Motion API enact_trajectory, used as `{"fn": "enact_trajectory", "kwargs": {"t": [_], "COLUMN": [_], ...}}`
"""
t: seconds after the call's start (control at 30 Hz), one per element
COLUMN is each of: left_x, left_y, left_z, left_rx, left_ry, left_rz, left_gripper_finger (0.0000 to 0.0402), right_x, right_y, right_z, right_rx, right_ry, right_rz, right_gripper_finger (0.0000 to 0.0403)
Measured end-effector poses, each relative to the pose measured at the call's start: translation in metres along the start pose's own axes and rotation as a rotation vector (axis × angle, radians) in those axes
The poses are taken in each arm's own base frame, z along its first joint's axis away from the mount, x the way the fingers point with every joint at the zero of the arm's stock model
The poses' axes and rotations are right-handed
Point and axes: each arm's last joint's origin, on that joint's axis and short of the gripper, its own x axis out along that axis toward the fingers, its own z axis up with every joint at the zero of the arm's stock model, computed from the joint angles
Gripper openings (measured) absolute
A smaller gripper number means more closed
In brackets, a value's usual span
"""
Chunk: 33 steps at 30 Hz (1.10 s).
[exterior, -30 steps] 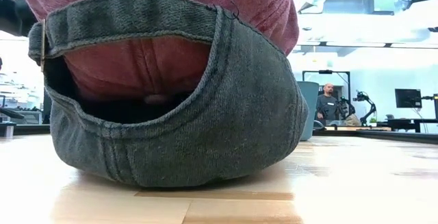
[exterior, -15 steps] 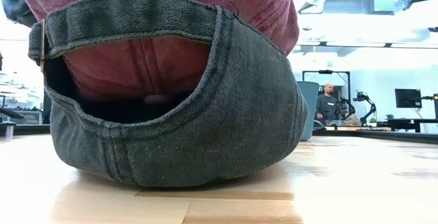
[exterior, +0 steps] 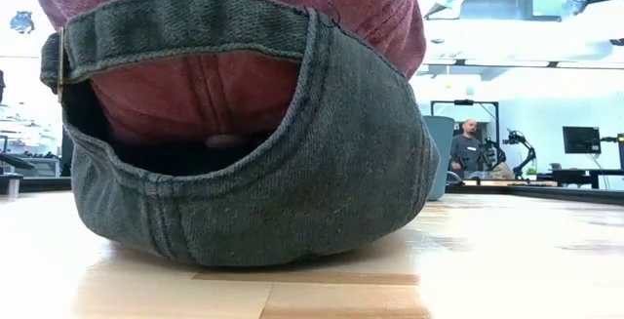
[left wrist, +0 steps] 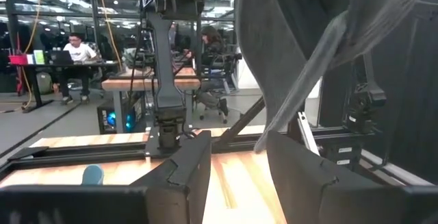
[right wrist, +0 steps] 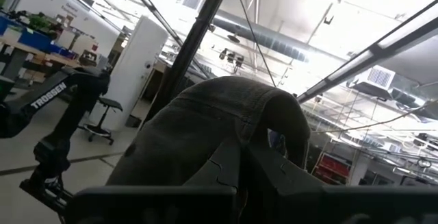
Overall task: Pick & Place hat
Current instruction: Put the top black cap into the blue bin
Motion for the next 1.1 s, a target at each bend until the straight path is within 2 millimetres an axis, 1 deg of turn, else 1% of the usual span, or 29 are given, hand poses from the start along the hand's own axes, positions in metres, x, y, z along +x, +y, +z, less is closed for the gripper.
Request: {"fn": "enact_trajectory", "kwargs": {"t": [0.2, 0.47, 0.9, 1.0, 1.1], "left_x": [0.010, 0.014, 0.015, 0.015, 0.015], "left_y": [-0.004, -0.005, -0.005, -0.005, -0.005], "left_z": [0.000, 0.009, 0.009, 0.009, 0.009], "left_rx": [-0.003, 0.002, 0.002, 0.002, 0.002], "left_ry": [-0.006, -0.047, -0.048, -0.048, -0.048], "left_rz": [-0.108, -0.116, -0.116, -0.116, -0.116], "left_gripper_finger": [0.0140, 0.0140, 0.0140, 0.0127, 0.0095], "right_x": [0.000, 0.000, 0.000, 0.000, 0.000], "right_y": [0.000, 0.000, 0.000, 0.000, 0.000], "right_z": [-0.001, -0.001, -0.001, -0.001, -0.001], "right_rx": [0.001, 0.000, -0.026, -0.026, -0.026], "right_ry": [0.006, 0.008, 0.007, 0.008, 0.008], "right_rz": [0.004, 0.005, 0.004, 0.003, 0.003], "right_gripper_finger": [0.0001, 0.0001, 0.0001, 0.0001, 0.0001]}}
